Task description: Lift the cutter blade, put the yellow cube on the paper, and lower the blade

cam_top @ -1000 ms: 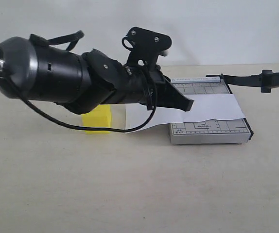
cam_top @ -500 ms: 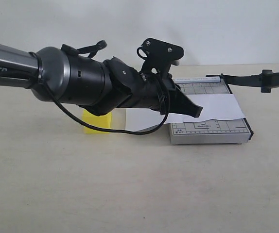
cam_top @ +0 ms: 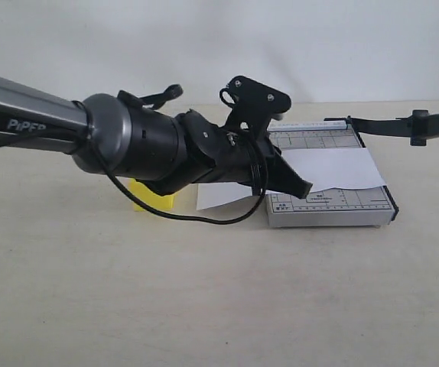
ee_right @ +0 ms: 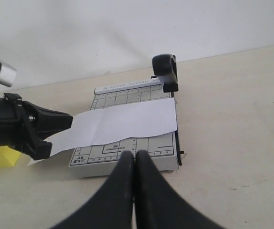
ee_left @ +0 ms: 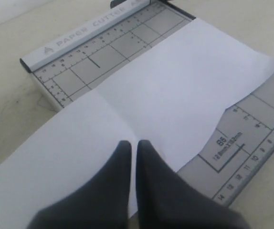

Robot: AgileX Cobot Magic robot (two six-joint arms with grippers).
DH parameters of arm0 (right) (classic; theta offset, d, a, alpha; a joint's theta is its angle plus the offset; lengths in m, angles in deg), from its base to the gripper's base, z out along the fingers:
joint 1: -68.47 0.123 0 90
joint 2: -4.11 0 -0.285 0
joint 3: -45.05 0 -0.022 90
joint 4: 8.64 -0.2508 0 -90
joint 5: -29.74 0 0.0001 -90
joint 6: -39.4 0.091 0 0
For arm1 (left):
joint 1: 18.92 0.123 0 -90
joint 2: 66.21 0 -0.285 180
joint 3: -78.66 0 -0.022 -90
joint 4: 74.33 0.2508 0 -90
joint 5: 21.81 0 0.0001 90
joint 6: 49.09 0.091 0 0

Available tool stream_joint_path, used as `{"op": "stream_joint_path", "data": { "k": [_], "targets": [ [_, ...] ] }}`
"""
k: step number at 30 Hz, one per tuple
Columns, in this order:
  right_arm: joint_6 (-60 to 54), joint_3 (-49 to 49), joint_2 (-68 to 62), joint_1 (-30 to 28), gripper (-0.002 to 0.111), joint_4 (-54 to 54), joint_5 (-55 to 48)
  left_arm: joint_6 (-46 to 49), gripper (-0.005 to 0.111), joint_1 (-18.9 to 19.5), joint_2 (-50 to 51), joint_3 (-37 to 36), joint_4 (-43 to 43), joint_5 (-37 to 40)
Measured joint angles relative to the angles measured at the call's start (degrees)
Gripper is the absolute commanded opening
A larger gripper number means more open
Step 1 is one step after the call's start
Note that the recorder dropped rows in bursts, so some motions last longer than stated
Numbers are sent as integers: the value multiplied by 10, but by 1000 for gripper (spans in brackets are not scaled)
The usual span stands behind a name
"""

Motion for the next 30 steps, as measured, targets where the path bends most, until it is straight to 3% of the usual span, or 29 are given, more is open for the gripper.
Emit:
{"op": "stream_joint_path", "data": {
  "k": [15,30],
  "targets": [
    [0,0,0,0,0,-1,1,0,4,-2,90,143,2,0],
    [0,0,0,0,0,-1,1,41,4,-2,115,153,4,19]
  ]
}}
